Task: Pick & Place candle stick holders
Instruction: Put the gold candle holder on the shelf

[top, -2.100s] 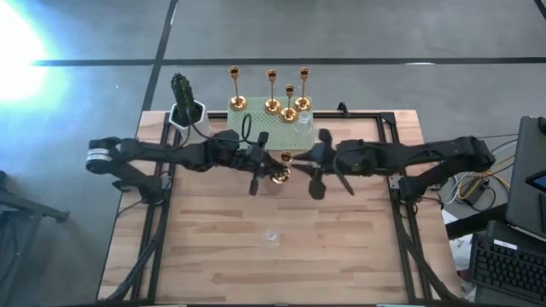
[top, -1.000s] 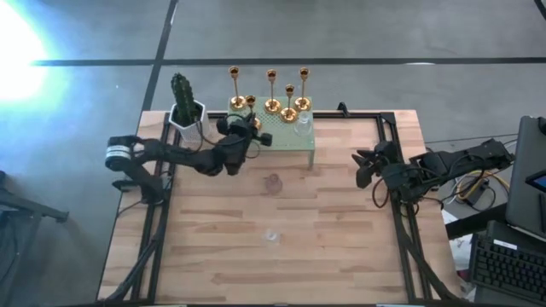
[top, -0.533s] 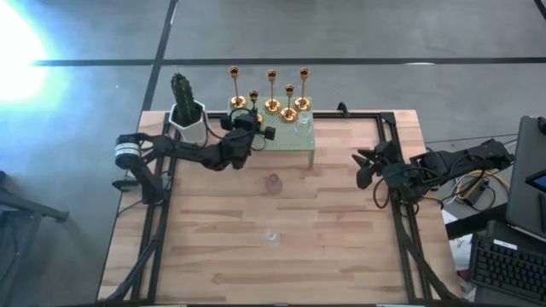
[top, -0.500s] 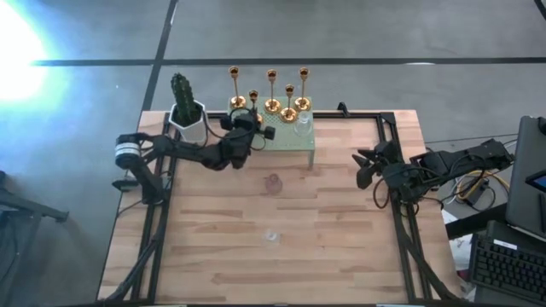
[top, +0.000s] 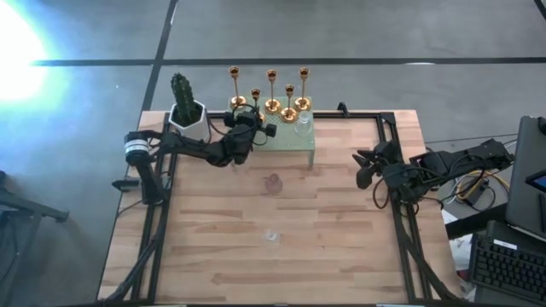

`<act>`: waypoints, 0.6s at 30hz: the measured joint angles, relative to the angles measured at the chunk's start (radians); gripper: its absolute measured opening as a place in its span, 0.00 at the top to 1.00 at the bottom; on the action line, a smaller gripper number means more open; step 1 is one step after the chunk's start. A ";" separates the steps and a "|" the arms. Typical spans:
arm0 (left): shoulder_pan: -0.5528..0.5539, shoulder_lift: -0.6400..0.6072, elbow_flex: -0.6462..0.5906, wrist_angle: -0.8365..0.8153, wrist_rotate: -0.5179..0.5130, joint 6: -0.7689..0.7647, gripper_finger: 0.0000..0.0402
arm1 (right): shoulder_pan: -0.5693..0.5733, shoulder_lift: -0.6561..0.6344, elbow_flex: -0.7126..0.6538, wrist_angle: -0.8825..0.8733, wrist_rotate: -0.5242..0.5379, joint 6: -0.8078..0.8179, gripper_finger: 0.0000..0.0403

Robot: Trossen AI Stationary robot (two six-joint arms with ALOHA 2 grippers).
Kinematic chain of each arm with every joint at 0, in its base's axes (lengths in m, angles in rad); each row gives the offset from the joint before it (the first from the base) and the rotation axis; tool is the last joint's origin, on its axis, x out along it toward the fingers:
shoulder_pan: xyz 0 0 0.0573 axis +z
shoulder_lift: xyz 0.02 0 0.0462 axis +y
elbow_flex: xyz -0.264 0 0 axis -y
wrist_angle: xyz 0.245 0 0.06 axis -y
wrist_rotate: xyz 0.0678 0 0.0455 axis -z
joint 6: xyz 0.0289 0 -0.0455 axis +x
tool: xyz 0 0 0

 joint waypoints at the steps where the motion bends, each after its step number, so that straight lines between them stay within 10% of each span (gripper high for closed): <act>1: 0.003 0.004 0.000 0.007 0.008 0.001 0.95 | 0.000 0.000 0.000 0.000 0.000 0.000 0.76; 18: 0.028 0.015 -0.001 0.031 0.022 0.012 0.95 | 0.000 0.000 -0.001 0.000 -0.003 0.002 0.73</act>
